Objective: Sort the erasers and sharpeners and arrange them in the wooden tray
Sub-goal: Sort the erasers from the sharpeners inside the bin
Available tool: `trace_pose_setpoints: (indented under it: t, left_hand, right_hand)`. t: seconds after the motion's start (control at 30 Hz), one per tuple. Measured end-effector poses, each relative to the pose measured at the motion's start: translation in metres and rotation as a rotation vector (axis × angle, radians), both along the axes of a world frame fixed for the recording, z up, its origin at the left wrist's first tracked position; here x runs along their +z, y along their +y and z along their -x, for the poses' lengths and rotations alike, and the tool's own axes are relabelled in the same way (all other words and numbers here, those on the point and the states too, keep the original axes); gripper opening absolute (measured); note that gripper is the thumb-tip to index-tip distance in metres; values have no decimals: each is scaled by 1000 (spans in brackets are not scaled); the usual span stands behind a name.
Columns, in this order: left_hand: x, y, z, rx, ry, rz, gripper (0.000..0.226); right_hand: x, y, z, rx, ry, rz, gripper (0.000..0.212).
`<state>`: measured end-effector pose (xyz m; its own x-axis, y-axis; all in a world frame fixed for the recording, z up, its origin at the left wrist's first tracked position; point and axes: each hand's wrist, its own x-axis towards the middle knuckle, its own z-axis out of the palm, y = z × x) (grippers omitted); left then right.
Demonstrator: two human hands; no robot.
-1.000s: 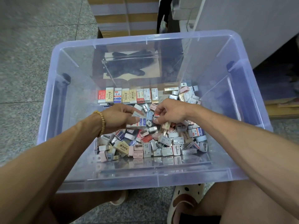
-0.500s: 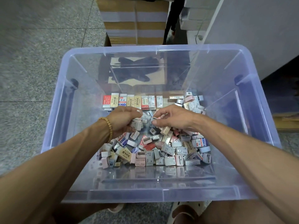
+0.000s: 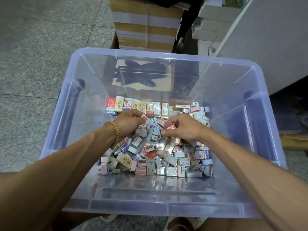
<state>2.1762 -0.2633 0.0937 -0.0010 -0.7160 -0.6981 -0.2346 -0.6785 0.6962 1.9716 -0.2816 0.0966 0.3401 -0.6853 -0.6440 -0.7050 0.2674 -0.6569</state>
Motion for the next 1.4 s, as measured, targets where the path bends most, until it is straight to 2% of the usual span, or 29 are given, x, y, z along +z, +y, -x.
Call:
trace_pose_setpoints:
  t: [0.1,0.23,0.33,0.4,0.47,0.57,0.7,0.87,0.93,1.0,1.1,1.23,1.33,1.4]
  left_hand:
    - [6,0,2,-14,110,21,11]
    - [13,3,6,-58,159,55,6]
    - [13,6,5,-119,-5,38,11]
    - [13,6,0,-130,-132,28,17]
    - [14,6,-7,-50,-157,34,22]
    - [18,5,-13,150,-117,12,18]
    - [22,5,-13,315,-32,-56,6]
    - [25,3,-11,397,45,-47,9]
    - [24,3,-12,410,45,-36,8]
    - [21,3,-12,430,36,-23,9]
    - [18,3,-10,481,70,-6,10]
    - [19,4,1,481,160,-11,13]
    - [19,3,6,487,190,-29,15]
    - [20,2,6,517,175,-46,12]
  right_hand:
    - [9,-1,-10,-74,-102,57,20]
    - [12,0,-19,-14,-42,117,17]
    - [9,-2,-15,-6,0,93,22]
    - [5,-11,-15,-95,10,97,32]
    - [1,-23,-23,-204,19,102,41]
    - [-10,-37,-46,-245,24,67,38]
    - [-22,-45,-77,-158,135,82,34]
    - [-33,-50,-92,-79,294,149,36]
    - [-25,-46,-88,-114,243,163,36]
    - [-17,-36,-76,-175,85,135,45]
    - [-6,-16,-56,-199,-109,-40,57]
    - [-4,-8,-45,-239,-289,-169,37]
    - [-4,-8,-43,-220,-234,-122,11]
    - [-2,-15,-37,-231,-236,-145,8]
